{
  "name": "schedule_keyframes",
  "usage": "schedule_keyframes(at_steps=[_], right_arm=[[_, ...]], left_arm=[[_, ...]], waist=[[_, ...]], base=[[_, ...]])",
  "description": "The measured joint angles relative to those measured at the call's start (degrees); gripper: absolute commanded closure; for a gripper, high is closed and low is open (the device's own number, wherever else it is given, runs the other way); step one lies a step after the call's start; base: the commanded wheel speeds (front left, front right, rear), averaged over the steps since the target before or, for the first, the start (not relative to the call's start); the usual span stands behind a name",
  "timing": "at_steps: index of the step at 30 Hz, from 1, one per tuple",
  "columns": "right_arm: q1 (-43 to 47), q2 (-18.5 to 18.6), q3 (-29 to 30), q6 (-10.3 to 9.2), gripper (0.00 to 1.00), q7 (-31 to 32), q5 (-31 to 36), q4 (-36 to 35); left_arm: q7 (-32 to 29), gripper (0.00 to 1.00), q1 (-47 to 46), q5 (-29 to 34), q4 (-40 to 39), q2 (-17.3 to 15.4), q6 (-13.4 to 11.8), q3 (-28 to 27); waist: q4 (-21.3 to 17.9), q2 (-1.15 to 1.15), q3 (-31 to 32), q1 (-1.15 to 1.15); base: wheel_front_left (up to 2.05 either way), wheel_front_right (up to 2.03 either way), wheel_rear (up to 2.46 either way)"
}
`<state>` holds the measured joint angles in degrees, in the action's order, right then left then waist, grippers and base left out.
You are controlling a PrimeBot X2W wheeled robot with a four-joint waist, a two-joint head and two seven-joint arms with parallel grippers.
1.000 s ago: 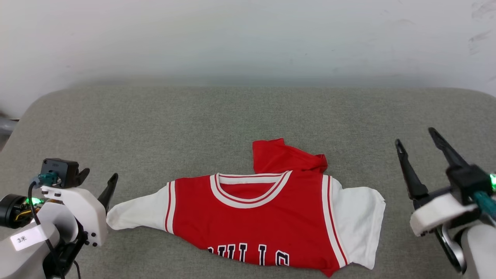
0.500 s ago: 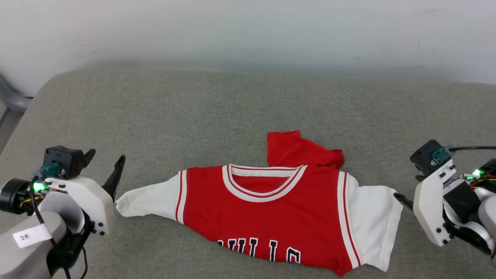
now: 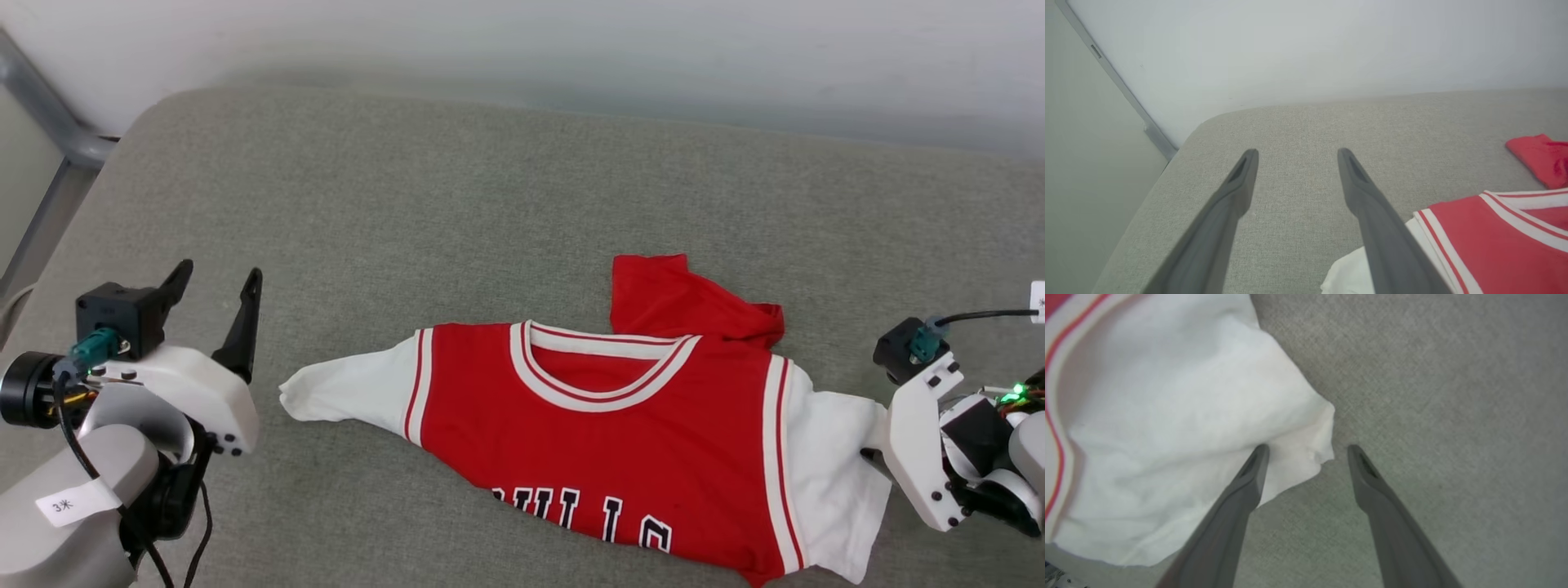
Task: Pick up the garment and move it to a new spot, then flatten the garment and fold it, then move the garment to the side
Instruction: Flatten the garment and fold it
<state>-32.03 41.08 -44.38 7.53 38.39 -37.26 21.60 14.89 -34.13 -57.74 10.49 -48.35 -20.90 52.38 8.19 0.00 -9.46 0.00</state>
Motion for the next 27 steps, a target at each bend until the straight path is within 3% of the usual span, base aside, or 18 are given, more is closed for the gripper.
schedule_keyframes(at_steps=[7, 11, 12, 13, 14, 23, 27], right_arm=[[-0.4, -1.4, -2.9, -0.04, 0.0, -4.6, -2.0, 6.5], [-0.5, -1.7, -4.2, -0.16, 0.0, -8.0, -3.5, 8.3], [-0.6, -1.8, -4.5, -0.16, 0.11, -8.8, -3.7, 8.6], [-0.6, -1.9, -4.8, -0.16, 0.64, -9.6, -4.0, 9.0], [-0.6, -2.0, -5.1, -0.16, 1.0, -10.7, -4.2, 9.2], [-0.5, -3.1, -4.2, 0.02, 1.0, -19.9, -6.2, 10.3], [0.3, -1.0, -1.3, 0.01, 1.0, -23.5, -6.8, 10.6]], left_arm=[[0.1, 0.0, 8.9, 8.6, -3.6, 5.7, -2.8, -15.1], [0.2, 0.0, 16.2, 13.5, -4.5, 8.9, -2.3, -23.1], [0.2, 0.0, 17.7, 14.8, -4.6, 9.6, -1.8, -24.6], [0.2, 0.0, 18.9, 15.9, -4.6, 10.4, -1.2, -26.1], [0.2, 0.0, 20.0, 16.8, -4.6, 11.1, -0.7, -27.4], [0.2, 0.0, 23.9, 22.2, -2.7, 13.6, 3.9, -34.6], [0.2, 0.0, 24.1, 23.3, -1.8, 13.3, 6.5, -35.8]], waist=[[1.8, 0.0, -1.3, 0.0], [2.0, 0.0, -1.3, -0.01], [2.0, 0.0, -1.2, 0.0], [2.0, 0.0, -1.1, -0.01], [1.9, 0.0, -0.9, 0.0], [0.7, 0.0, 0.5, 0.0], [-0.4, 0.0, 1.5, 0.0]], base=[[0.0, 0.0, 0.0], [0.0, 0.0, 0.0], [0.0, 0.0, 0.0], [0.0, 0.0, 0.0], [0.0, 0.0, 0.0], [0.0, 0.0, 0.0], [0.0, 0.0, 0.0]])
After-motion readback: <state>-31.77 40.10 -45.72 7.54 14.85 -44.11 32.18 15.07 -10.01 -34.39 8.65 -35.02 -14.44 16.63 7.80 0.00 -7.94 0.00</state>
